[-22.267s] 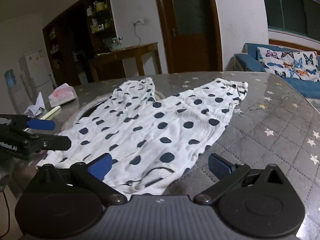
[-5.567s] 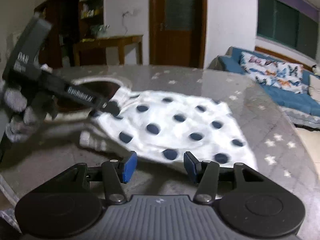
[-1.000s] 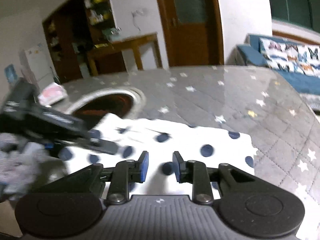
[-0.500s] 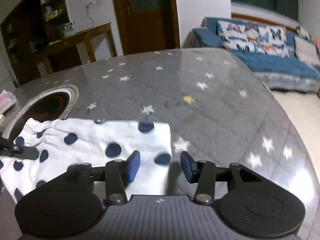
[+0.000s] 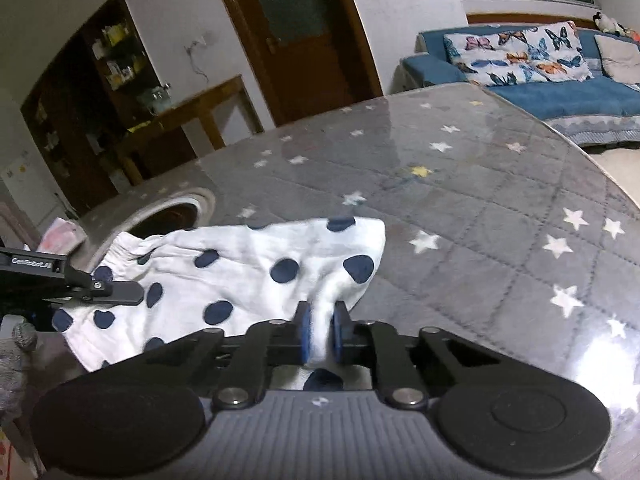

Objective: Fold clothes

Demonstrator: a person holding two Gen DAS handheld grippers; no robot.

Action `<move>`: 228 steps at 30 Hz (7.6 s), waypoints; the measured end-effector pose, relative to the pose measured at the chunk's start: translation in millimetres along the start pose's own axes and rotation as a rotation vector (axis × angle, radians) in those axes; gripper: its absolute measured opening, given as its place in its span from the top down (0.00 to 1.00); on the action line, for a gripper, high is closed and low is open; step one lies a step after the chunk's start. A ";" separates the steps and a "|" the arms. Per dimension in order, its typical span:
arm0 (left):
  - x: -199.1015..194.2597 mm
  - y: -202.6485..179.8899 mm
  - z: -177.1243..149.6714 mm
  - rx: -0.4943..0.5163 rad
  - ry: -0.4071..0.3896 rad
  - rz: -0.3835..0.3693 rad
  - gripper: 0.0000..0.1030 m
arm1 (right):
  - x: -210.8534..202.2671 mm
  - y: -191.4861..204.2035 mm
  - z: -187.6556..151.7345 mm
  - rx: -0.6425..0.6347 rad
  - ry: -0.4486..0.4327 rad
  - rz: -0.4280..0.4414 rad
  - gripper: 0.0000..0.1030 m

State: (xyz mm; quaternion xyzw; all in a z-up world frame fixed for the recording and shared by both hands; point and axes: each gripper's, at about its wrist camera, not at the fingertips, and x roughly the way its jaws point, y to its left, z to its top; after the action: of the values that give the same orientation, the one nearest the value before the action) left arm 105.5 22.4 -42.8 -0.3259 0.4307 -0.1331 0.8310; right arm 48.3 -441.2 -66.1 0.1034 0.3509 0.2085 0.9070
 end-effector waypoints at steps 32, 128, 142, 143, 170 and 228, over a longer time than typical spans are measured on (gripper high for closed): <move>70.5 -154.4 12.5 0.310 0.032 -0.018 0.69 | -81.0 -24.3 87.5 -0.169 -0.244 -0.285 0.93; 99.9 -140.8 19.0 0.465 -0.024 0.210 0.35 | 60.3 -60.5 79.8 -0.135 0.028 -0.237 0.68; 116.8 -124.5 16.9 0.453 0.000 0.258 0.35 | -10.7 -63.0 12.6 -0.076 0.002 -0.255 0.61; 117.7 -123.8 16.7 0.453 0.001 0.260 0.35 | -12.9 -64.2 8.8 -0.068 -0.003 -0.254 0.61; 83.5 -123.6 -4.4 0.530 -0.054 0.240 0.12 | -26.9 -24.9 -12.6 -0.104 -0.085 -0.262 0.15; 20.2 -96.9 -74.8 0.599 -0.104 0.202 0.00 | -42.3 18.1 -56.0 -0.007 -0.132 -0.406 0.00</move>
State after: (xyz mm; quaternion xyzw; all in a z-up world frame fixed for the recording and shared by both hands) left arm 63.2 -92.6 -23.1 -0.0285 0.3596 -0.1540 0.9199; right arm -23.5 -441.9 -76.0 0.0406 0.3037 0.0155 0.9518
